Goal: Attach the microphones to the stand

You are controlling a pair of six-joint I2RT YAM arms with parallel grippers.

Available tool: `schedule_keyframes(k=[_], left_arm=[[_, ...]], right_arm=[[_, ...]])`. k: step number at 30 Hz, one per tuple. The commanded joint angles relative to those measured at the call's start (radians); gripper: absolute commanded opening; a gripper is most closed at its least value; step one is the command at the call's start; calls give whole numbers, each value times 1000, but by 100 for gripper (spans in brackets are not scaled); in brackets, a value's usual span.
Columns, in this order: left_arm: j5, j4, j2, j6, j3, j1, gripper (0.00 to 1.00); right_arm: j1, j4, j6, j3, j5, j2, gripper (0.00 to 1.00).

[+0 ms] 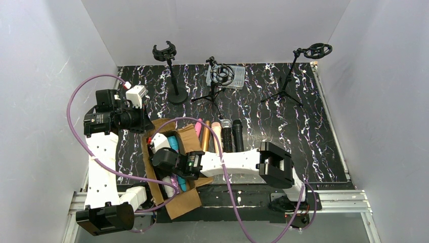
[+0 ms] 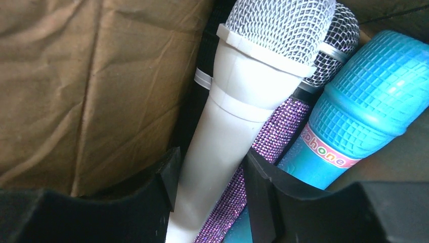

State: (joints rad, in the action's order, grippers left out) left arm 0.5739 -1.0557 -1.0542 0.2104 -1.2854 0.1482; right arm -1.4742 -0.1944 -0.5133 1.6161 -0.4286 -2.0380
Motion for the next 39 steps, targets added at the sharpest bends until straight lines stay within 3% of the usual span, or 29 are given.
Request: schedule_keyframes(k=[1, 5, 12, 17, 30, 34, 39], left_arm=[[61, 9, 23, 0, -32, -1, 0], [43, 8, 20, 13, -29, -2, 0], [41, 10, 16, 18, -29, -1, 0], [40, 11, 16, 19, -27, -2, 0], [44, 21, 9, 8, -17, -2, 0], [45, 23, 9, 4, -15, -2, 0], [49, 24, 10, 0, -13, -1, 0]], right_arm=[[0, -8, 17, 26, -19, 38, 43], [0, 12, 36, 19, -18, 139, 28], [0, -10, 32, -33, 7, 297, 13], [9, -81, 41, -139, -60, 429, 1], [197, -228, 91, -419, -184, 821, 1], [334, -254, 122, -488, -234, 892, 1], [546, -209, 125, -629, -175, 894, 1]])
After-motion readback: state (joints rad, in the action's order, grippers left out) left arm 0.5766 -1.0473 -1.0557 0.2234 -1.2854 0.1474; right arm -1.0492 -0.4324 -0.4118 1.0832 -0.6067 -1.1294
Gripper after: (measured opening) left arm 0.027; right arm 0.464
